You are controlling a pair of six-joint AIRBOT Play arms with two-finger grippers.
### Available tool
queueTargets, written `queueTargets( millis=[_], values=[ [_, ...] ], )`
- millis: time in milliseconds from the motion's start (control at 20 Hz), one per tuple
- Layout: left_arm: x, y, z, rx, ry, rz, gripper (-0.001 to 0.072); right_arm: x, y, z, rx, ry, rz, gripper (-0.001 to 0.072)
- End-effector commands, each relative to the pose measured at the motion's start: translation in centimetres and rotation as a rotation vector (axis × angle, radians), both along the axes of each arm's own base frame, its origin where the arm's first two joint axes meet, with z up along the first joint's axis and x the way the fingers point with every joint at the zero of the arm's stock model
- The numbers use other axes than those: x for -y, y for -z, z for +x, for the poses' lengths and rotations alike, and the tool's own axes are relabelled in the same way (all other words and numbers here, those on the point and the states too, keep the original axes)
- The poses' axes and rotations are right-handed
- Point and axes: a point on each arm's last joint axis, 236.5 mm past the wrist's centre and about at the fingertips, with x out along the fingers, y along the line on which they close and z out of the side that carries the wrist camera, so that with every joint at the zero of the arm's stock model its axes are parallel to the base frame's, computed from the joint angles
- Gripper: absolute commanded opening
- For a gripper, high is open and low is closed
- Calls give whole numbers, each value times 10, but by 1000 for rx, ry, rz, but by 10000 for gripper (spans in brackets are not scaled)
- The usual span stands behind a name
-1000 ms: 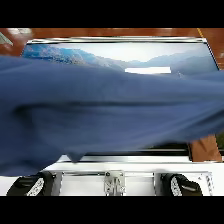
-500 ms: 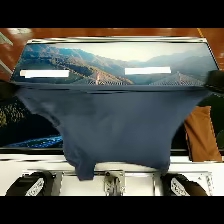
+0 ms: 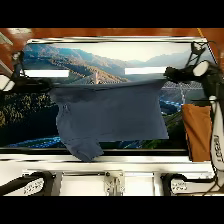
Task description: Fold the shirts.
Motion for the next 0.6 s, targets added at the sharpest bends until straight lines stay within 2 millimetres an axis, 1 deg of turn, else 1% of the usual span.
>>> queueTargets(
  millis=[0,50,100,150,200,250,300,350,450,500,550],
  values=[
    [15,62,16,-107,-39,-115,38,-20,47,24,-10,50,99,68],
    [23,80,9,-176,-34,-148,38,-27,64,15,-75,38,118,68],
    [27,94,-1,-242,-21,-161,52,-33,76,7,-130,28,139,77],
    [30,100,-13,-299,-2,-165,149,-34,77,5,-139,23,141,107],
    [27,101,-26,-352,8,-173,352,-36,72,0,-152,11,151,358],
    [19,96,-36,-395,16,-169,531,-38,61,-8,-166,-52,125,662],
    [6,90,-49,-444,22,-155,546,-33,52,-20,-191,-130,72,688],
    [-12,83,-69,-510,34,-128,546,-19,45,-37,-244,-181,10,688],
    [-45,71,-114,-627,54,-87,546,33,35,-89,-420,-189,-110,688],
    [-54,67,-136,-663,61,-98,546,61,31,-119,-519,-170,-133,686],
    [-58,68,-156,-679,53,-122,546,81,29,-144,-599,-154,-116,686]
  ],
)
